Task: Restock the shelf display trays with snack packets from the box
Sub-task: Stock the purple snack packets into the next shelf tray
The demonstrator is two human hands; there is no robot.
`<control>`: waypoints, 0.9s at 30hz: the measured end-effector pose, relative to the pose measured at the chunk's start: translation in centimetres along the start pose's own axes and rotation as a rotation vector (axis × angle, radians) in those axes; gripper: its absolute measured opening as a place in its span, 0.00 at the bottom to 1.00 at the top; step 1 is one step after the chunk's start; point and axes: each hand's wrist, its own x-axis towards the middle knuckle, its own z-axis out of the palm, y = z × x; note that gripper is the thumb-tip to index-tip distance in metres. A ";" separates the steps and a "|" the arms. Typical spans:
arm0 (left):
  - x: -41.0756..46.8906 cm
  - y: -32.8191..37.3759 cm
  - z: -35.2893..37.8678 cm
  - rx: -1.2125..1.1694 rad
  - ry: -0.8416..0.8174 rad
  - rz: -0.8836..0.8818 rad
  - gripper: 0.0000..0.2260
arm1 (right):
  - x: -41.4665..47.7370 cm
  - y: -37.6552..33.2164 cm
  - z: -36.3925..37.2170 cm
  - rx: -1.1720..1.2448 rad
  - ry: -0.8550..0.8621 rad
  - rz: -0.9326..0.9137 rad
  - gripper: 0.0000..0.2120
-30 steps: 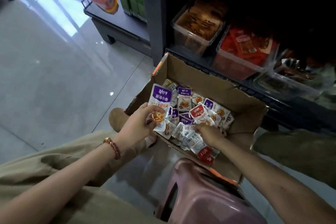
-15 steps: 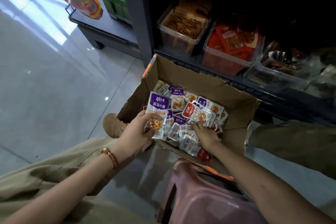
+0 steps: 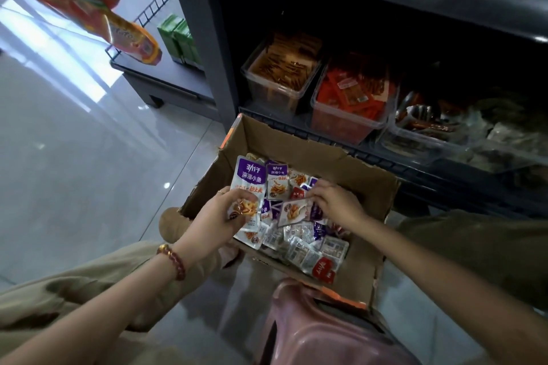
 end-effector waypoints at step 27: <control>4.5 21.2 -0.4 -0.149 -0.015 0.580 0.22 | -6.9 -10.9 -24.6 -0.150 0.518 -0.388 0.15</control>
